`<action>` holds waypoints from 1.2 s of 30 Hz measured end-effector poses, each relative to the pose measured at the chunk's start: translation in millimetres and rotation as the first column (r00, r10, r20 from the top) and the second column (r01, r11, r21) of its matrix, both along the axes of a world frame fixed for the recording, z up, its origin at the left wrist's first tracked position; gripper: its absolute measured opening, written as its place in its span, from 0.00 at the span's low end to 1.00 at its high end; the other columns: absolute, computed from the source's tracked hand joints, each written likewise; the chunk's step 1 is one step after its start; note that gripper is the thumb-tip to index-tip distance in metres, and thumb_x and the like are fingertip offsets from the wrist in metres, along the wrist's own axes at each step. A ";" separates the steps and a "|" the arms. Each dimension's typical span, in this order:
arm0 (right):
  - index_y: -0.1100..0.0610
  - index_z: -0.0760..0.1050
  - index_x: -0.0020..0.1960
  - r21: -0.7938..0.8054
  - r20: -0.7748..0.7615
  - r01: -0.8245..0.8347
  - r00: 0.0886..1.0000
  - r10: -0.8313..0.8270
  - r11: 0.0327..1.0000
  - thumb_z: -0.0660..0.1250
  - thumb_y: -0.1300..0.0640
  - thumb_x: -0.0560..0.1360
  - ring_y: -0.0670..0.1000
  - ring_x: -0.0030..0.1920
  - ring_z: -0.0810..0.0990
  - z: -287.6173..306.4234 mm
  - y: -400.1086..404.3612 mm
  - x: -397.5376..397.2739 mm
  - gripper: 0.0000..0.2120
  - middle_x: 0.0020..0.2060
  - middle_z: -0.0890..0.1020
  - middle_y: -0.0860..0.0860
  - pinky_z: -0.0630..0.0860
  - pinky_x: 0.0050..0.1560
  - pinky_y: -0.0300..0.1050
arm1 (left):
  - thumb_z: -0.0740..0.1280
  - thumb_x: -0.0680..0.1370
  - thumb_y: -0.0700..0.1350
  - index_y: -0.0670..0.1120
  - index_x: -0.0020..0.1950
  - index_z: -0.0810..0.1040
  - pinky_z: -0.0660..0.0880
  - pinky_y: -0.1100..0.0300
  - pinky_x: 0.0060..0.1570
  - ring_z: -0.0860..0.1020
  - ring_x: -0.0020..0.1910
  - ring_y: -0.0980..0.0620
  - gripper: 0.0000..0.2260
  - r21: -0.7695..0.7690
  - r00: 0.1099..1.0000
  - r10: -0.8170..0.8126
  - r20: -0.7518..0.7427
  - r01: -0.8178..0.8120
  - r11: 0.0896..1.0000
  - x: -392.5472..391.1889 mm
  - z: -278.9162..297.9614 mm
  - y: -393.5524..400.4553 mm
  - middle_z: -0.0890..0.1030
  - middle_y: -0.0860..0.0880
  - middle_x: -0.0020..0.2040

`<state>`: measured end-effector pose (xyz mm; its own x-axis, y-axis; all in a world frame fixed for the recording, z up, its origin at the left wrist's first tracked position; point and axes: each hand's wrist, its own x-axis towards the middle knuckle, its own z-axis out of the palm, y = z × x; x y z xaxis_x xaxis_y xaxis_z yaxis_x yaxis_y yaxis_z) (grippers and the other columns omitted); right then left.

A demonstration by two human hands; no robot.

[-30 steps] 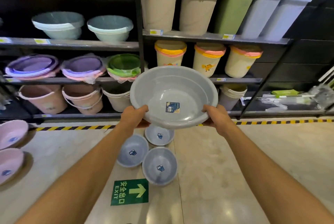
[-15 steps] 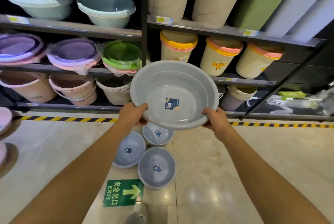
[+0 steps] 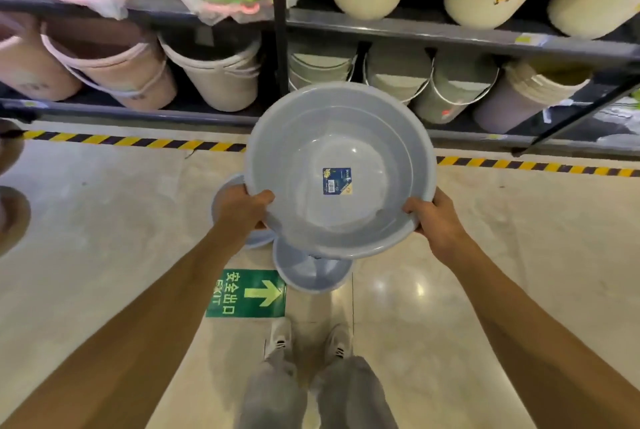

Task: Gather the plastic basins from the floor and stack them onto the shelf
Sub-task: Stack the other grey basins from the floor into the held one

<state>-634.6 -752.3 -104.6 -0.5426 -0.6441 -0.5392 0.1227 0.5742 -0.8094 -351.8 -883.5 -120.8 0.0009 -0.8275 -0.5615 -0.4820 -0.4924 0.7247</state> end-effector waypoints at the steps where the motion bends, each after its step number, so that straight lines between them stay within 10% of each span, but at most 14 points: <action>1: 0.54 0.76 0.67 0.002 -0.001 -0.019 1.000 0.019 1.000 0.67 0.68 0.74 0.59 0.52 0.84 -26.8 1.5 -2.8 0.23 0.55 0.84 0.55 0.85 0.50 0.57 | 0.74 0.77 0.43 0.43 0.51 0.80 0.82 0.52 0.40 0.83 0.45 0.40 0.06 -0.011 0.997 -0.031 0.063 0.032 0.999 -1.1 -27.9 0.7 0.83 0.43 0.44; 5: 0.53 0.76 0.64 0.039 -0.007 -0.051 0.999 0.052 0.998 0.66 0.70 0.73 0.62 0.55 0.82 -142.0 7.8 -12.0 0.23 0.54 0.83 0.55 0.83 0.53 0.61 | 0.70 0.79 0.45 0.39 0.52 0.80 0.84 0.45 0.54 0.84 0.48 0.37 0.09 0.015 0.957 -0.207 0.205 0.208 0.978 -3.4 -140.0 8.9 0.84 0.39 0.48; 9: 0.47 0.76 0.54 0.079 -0.071 -0.075 0.994 0.080 0.994 0.69 0.62 0.65 0.61 0.55 0.83 -265.7 17.5 -10.3 0.19 0.52 0.83 0.52 0.82 0.52 0.61 | 0.69 0.79 0.49 0.39 0.45 0.81 0.79 0.53 0.47 0.83 0.46 0.38 0.12 0.037 0.924 -0.284 0.256 0.284 0.958 5.9 -260.3 20.1 0.84 0.41 0.42; 14: 0.48 0.66 0.65 0.055 -0.127 -0.094 0.987 0.100 0.994 0.71 0.53 0.59 0.49 0.54 0.80 -410.6 43.2 3.1 0.35 0.55 0.78 0.45 0.79 0.48 0.51 | 0.68 0.79 0.50 0.44 0.40 0.78 0.71 0.58 0.35 0.80 0.40 0.44 0.12 0.023 0.905 -0.304 0.299 0.312 0.950 20.1 -386.3 34.9 0.81 0.49 0.37; 19: 0.42 0.67 0.67 0.033 -0.146 -0.082 0.986 0.086 0.996 0.70 0.52 0.63 0.47 0.54 0.81 -521.1 70.0 13.4 0.33 0.56 0.79 0.41 0.78 0.47 0.48 | 0.65 0.76 0.58 0.41 0.49 0.81 0.72 0.53 0.47 0.80 0.49 0.37 0.19 -0.018 0.849 -0.343 0.403 0.382 0.924 33.9 -477.2 52.8 0.84 0.42 0.46; 36: 0.47 0.70 0.71 0.237 -0.317 -0.179 0.915 0.250 0.955 0.74 0.56 0.74 0.53 0.43 0.83 -609.8 77.1 1.6 0.27 0.45 0.83 0.51 0.77 0.42 0.49 | 0.63 0.78 0.56 0.39 0.52 0.79 0.79 0.45 0.52 0.80 0.48 0.34 0.20 -0.071 0.833 -0.339 0.437 0.407 0.911 30.4 -575.4 67.5 0.83 0.39 0.50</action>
<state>-633.1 -675.2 -714.4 -0.5763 -0.6645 -0.4757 -0.2834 0.7085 -0.6463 -321.4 -816.0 -696.1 -0.1262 -0.8868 -0.4445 -0.8731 -0.1134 0.4742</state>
